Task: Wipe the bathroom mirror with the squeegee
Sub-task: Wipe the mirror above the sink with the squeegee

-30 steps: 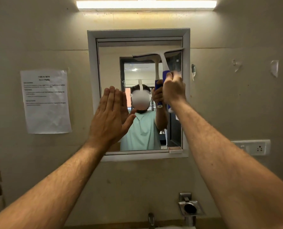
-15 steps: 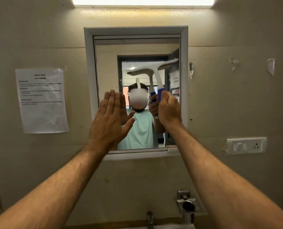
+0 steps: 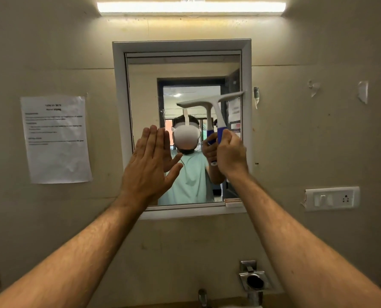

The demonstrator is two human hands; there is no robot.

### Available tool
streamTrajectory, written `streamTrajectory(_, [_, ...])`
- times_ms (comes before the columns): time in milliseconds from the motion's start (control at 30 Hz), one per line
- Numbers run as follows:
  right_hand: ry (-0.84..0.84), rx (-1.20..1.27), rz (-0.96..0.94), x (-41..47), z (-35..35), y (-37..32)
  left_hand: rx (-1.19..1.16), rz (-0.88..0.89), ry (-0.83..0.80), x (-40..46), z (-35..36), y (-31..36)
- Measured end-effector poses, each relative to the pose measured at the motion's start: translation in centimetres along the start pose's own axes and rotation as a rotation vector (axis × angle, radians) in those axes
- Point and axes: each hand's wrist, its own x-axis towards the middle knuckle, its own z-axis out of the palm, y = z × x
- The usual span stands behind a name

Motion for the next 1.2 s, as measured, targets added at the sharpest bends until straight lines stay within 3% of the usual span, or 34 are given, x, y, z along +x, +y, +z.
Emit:
streamTrajectory(300, [0.002,-0.012,-0.155,4.5,-0.2,-4.4,0.025,0.009,0.016,1.4,-0.7,-0.3])
streamTrajectory(400, [0.016,-0.022,-0.109,5.2,0.1,-4.5,0.028,-0.008,-0.01,1.4,-0.4,-0.5])
streamTrajectory(600, [-0.011,0.02,-0.007,2.1,0.8,0.1,0.036,-0.019,-0.036,0.1,0.8,-0.8])
streamTrajectory(867, [0.014,-0.063,-0.021,-2.4,0.6,6.8,0.012,-0.047,-0.051,-1.6,1.8,-0.8])
streamTrajectory(1200, [0.025,-0.102,-0.018,-5.6,0.9,9.3,-0.028,-0.041,-0.081,-2.3,1.6,0.0])
